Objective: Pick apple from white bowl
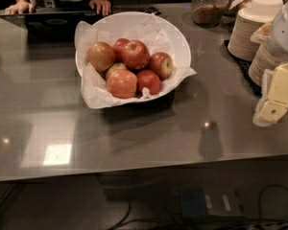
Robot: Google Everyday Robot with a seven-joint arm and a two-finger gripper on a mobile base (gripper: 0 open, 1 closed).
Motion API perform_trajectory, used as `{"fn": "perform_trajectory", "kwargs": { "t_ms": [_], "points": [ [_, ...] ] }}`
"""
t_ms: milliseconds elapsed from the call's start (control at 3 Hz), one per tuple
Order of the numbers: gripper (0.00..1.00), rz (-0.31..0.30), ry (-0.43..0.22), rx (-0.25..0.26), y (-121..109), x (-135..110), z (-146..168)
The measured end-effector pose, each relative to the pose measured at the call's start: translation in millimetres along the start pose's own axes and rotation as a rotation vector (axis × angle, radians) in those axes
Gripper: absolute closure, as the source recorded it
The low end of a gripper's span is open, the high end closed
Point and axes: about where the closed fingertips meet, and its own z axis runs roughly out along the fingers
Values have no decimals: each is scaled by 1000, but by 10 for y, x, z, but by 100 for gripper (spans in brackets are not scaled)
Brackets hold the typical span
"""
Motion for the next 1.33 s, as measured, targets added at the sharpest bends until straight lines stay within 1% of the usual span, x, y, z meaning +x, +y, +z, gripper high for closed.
{"fn": "perform_trajectory", "kwargs": {
  "t_ms": [333, 667, 1000, 1333],
  "points": [
    [0, -6, -16, 8, -31, -55, 24],
    [0, -44, -80, 34, -186, -304, 131],
    [0, -88, -147, 58, -405, -599, 245],
    [0, -129, -219, 83, -590, -869, 294]
  ]
}}
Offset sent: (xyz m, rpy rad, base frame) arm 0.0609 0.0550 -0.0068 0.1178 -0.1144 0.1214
